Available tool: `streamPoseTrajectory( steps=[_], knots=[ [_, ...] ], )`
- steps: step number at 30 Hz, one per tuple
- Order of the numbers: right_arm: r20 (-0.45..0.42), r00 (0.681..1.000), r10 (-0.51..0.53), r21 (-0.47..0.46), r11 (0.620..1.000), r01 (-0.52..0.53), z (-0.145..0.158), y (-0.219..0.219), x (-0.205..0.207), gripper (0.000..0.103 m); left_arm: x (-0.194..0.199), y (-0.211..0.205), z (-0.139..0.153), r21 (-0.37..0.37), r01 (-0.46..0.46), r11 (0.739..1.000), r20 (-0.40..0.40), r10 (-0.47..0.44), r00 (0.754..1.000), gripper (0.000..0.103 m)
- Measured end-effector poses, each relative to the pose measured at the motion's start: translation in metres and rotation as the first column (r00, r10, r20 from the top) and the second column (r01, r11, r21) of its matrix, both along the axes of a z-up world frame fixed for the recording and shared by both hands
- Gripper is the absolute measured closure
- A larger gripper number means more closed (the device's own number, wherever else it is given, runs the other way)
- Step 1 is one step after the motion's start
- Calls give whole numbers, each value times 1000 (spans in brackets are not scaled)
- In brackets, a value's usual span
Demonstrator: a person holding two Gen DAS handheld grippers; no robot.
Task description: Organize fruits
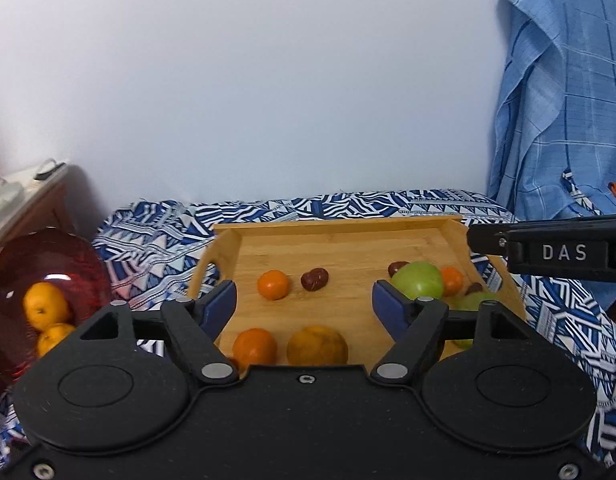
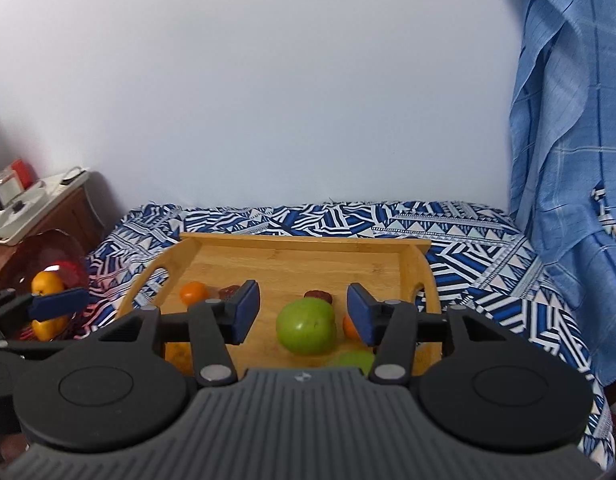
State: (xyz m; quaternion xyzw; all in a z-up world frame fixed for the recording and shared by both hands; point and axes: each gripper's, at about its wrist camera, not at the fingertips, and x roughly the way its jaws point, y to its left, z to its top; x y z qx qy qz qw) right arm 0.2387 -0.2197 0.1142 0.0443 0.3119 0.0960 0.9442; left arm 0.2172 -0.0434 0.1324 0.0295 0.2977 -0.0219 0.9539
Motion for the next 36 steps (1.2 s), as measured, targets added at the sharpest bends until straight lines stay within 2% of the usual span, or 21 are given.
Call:
streamPoseTrajectory(
  steps=[8, 14, 18, 25, 29, 34, 36],
  knots=[
    [61, 998, 9, -8, 1000, -8, 20, -4, -63, 37, -66, -4, 27, -16, 11, 1000, 41, -10, 999, 27],
    [128, 992, 14, -17, 1000, -12, 35, -4, -115, 32, -121, -15, 40, 47, 19, 999, 90, -23, 996, 26],
    [163, 986, 28, -35, 999, -23, 32, -1, -149, 31, -153, -18, 39, 51, 31, 998, 90, -35, 995, 24],
    [170, 985, 27, -56, 998, -17, 7, 2, -179, 29, -181, -15, 17, 24, 21, 999, 74, -23, 997, 22],
    [150, 988, 42, -66, 997, -32, -14, 5, -184, 23, -178, -8, -6, 5, 11, 1000, 36, -11, 999, 21],
    [128, 991, 30, -83, 996, -19, -37, 7, -184, 17, -171, -5, -30, 39, -5, 999, 27, 4, 1000, 17],
    [120, 993, 24, -94, 995, -12, -46, 7, -182, 16, -166, -2, -38, 15, -14, 1000, 8, 14, 1000, 16]
  ],
)
